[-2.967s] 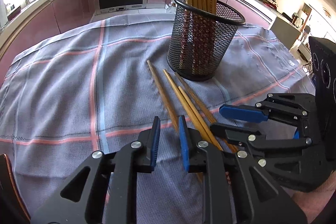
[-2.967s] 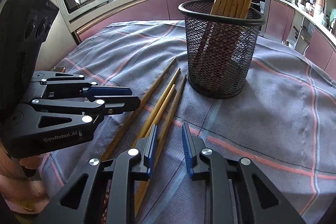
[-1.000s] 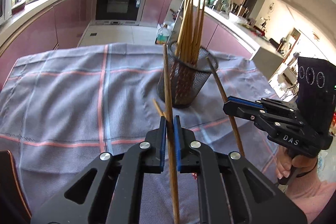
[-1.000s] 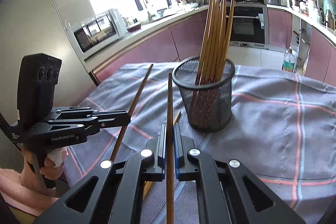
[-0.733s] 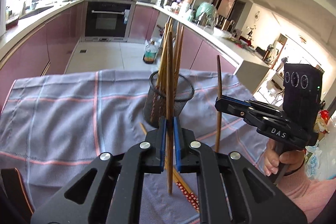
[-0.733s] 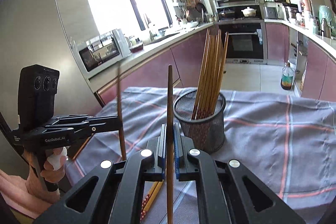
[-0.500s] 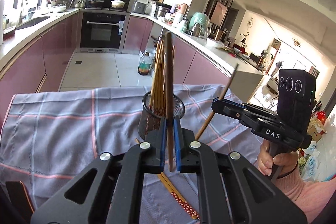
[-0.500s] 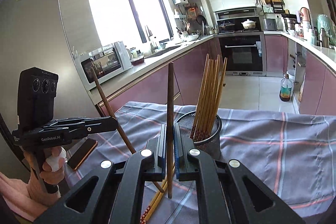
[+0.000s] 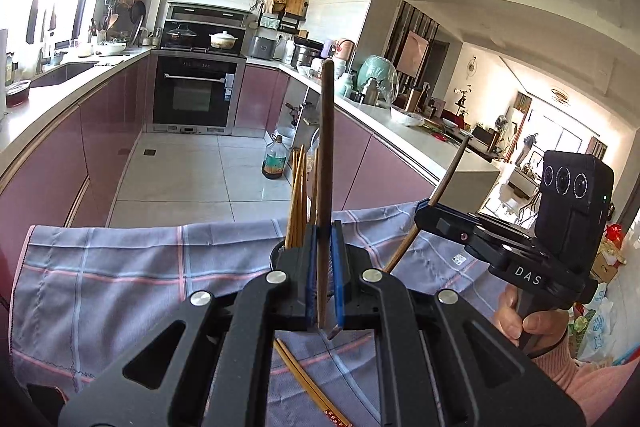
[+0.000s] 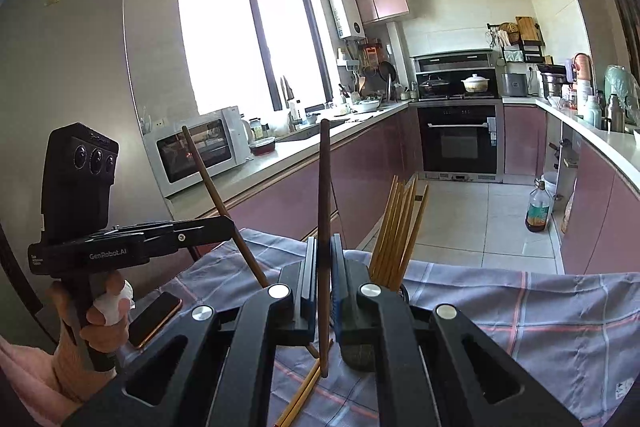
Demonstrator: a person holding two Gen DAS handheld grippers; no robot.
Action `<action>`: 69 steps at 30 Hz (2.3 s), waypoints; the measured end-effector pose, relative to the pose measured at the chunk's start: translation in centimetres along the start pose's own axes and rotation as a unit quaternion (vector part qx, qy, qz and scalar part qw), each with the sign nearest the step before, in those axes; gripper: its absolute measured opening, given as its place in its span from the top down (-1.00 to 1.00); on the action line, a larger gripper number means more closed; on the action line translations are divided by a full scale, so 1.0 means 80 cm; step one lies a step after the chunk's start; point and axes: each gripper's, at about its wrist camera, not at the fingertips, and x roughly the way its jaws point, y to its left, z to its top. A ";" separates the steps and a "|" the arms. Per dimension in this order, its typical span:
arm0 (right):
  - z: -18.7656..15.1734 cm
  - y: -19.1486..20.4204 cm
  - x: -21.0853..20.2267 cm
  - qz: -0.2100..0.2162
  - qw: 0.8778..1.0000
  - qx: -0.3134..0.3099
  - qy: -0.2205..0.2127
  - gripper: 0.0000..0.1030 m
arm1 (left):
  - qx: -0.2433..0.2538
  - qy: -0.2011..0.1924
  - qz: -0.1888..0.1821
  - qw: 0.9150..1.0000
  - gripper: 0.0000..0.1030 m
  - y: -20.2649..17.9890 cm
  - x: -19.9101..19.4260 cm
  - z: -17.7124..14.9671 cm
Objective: Organize utensils
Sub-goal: 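Lift both chopsticks upright and carry them over the mesh cup, then lower both chopsticks into the mesh cup and open both grippers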
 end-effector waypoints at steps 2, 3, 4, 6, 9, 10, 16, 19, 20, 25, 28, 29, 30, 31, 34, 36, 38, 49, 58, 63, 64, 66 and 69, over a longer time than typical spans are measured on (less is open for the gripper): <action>0.007 -0.001 -0.003 -0.001 1.000 -0.002 -0.008 0.90 | 0.004 -0.006 0.001 1.000 0.85 -0.003 -0.001 0.009; 0.010 -0.001 -0.003 -0.002 1.000 -0.002 -0.011 0.90 | 0.007 -0.009 0.001 1.000 0.85 -0.005 -0.002 0.013; 0.013 -0.001 -0.004 -0.003 1.000 -0.003 -0.014 0.90 | 0.009 -0.012 0.001 1.000 0.85 -0.007 -0.003 0.017; 0.019 -0.001 -0.006 -0.004 1.000 -0.006 -0.022 0.90 | 0.014 -0.018 0.002 1.000 0.85 -0.009 -0.004 0.025; 0.027 -0.001 -0.009 -0.006 0.999 -0.008 -0.033 0.90 | 0.017 -0.026 0.004 1.000 0.85 -0.013 -0.003 0.036; 0.030 -0.001 -0.010 -0.008 0.999 -0.008 -0.036 0.90 | 0.017 -0.026 0.005 0.999 0.85 -0.013 -0.002 0.038; 0.042 -0.007 -0.005 -0.023 0.998 -0.012 -0.053 0.90 | 0.020 -0.020 0.017 0.999 0.85 -0.018 0.009 0.043; 0.041 -0.009 0.001 -0.030 0.998 -0.010 -0.055 0.90 | 0.023 -0.012 0.031 0.999 0.85 -0.020 0.020 0.042; 0.041 -0.010 0.004 -0.034 0.998 -0.010 -0.055 0.90 | 0.023 -0.009 0.033 0.999 0.85 -0.020 0.027 0.046; 0.034 -0.016 0.024 -0.042 0.998 -0.006 -0.036 0.90 | 0.023 0.016 0.042 0.999 0.85 -0.026 0.050 0.043; 0.028 -0.020 0.038 -0.043 0.999 -0.004 -0.016 0.90 | 0.028 0.040 0.047 0.998 0.85 -0.026 0.067 0.037; 0.025 -0.022 0.042 -0.043 0.999 -0.002 -0.009 0.90 | 0.030 0.051 0.049 0.997 0.85 -0.026 0.074 0.034; 0.022 -0.024 0.046 -0.042 0.999 0.000 -0.002 0.90 | 0.031 0.058 0.051 0.997 0.85 -0.026 0.079 0.033; 0.019 -0.025 0.051 -0.042 0.999 0.002 0.005 0.90 | 0.033 0.064 0.054 0.996 0.85 -0.026 0.084 0.031; 0.012 -0.033 0.066 -0.039 0.999 0.013 0.029 0.90 | 0.038 0.084 0.057 0.994 0.85 -0.024 0.095 0.028; 0.007 -0.036 0.075 -0.039 0.998 0.019 0.044 0.90 | 0.042 0.094 0.057 0.993 0.85 -0.021 0.102 0.027; 0.003 -0.039 0.084 -0.041 0.997 0.023 0.058 0.90 | 0.044 0.106 0.052 0.992 0.85 -0.019 0.110 0.026; -0.005 -0.052 0.112 -0.059 0.994 0.043 0.087 0.86 | 0.044 0.141 0.065 0.987 0.84 0.002 0.160 0.020; -0.011 -0.063 0.125 -0.067 0.992 0.054 0.096 0.84 | 0.031 0.145 0.068 0.987 0.84 0.018 0.177 0.008; -0.014 -0.065 0.128 -0.070 0.991 0.058 0.096 0.78 | 0.019 0.138 0.072 0.988 0.76 0.028 0.172 -0.001; -0.014 -0.065 0.129 -0.069 0.991 0.059 0.097 0.75 | 0.017 0.136 0.073 0.988 0.72 0.030 0.170 -0.002; -0.016 -0.064 0.129 -0.070 0.991 0.059 0.098 0.74 | 0.012 0.131 0.074 0.988 0.70 0.034 0.167 -0.006; -0.017 -0.064 0.129 -0.068 0.991 0.059 0.098 0.72 | 0.006 0.124 0.075 0.989 0.62 0.038 0.159 -0.010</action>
